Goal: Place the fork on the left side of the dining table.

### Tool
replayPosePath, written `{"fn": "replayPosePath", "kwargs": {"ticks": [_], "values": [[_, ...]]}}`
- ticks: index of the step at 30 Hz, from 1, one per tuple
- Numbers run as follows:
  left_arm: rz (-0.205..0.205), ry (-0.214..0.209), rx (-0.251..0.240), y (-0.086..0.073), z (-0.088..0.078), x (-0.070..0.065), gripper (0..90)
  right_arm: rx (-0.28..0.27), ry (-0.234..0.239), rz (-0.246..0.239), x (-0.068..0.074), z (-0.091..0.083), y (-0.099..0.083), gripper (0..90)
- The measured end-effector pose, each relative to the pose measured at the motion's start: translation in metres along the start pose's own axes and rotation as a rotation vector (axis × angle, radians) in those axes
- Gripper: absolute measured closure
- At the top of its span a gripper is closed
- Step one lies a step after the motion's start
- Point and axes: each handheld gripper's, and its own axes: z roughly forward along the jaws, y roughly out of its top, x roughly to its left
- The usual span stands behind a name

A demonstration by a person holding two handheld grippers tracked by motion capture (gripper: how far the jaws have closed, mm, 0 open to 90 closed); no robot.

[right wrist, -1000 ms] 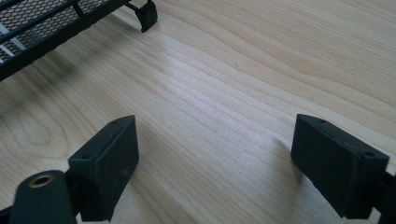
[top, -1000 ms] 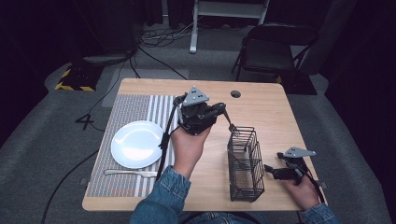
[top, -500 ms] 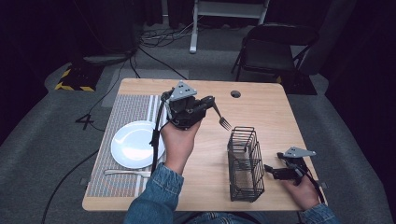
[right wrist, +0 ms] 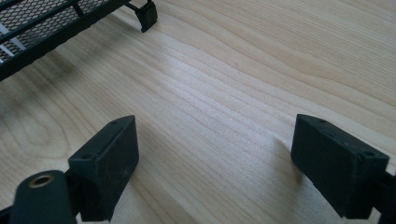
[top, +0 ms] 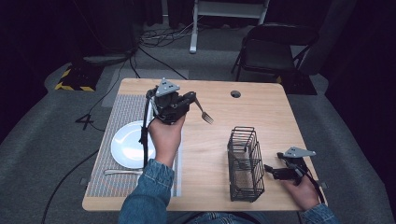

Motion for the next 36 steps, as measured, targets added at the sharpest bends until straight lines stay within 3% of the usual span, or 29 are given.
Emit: {"fn": "replayPosePath", "kwargs": {"ticks": [5, 9, 27, 36], "values": [[-0.021, 0.028, 0.005, -0.003, 0.003, 0.016, 85.8, 0.0, 0.0, 0.0, 0.0, 0.0, 0.0, 15.3], [-0.004, 0.069, 0.02, -0.007, 0.005, 0.029, 85.8, 0.0, 0.0, 0.0, 0.0, 0.0, 0.0, 15.2], [-0.05, 0.104, 0.036, -0.015, -0.006, 0.089, 85.8, -0.001, -0.001, 0.0, 0.0, -0.001, -0.001, 15.4], [-0.054, 0.147, 0.078, -0.024, -0.002, 0.122, 85.8, -0.001, -0.001, 0.0, 0.0, 0.0, -0.001, 15.4]]}}
